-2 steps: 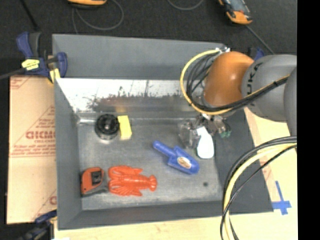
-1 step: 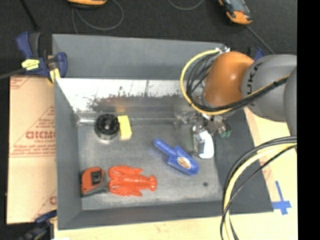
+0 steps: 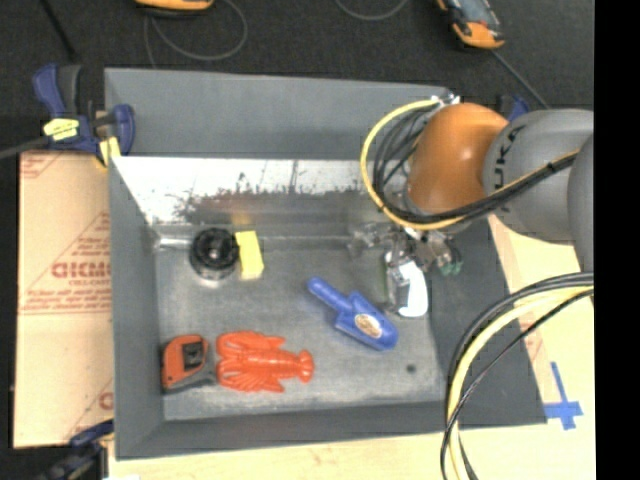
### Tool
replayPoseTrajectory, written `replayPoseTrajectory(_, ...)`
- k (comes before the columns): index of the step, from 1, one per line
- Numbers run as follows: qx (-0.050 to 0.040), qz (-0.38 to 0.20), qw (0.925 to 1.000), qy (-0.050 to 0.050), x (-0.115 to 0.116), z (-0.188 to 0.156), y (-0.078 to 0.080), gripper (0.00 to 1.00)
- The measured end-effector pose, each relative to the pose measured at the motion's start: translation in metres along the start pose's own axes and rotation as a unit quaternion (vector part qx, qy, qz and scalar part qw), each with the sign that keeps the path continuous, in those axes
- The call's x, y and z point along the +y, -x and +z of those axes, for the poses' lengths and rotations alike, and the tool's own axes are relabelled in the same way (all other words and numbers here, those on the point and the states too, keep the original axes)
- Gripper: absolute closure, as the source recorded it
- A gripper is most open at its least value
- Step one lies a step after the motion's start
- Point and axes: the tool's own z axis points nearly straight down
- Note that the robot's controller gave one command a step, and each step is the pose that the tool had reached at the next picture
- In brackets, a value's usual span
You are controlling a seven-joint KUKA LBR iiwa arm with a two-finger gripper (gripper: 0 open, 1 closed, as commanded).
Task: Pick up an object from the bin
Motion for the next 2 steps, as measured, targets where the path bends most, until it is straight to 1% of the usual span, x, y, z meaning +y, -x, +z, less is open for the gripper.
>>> replayPoseTrajectory(1,0.0015,-0.033,0.9994,0.0,0.011,-0.002,0.001,0.0)
replayPoseTrajectory(2,0.0018,-0.072,0.9974,0.002,0.038,-0.009,0.002,0.0)
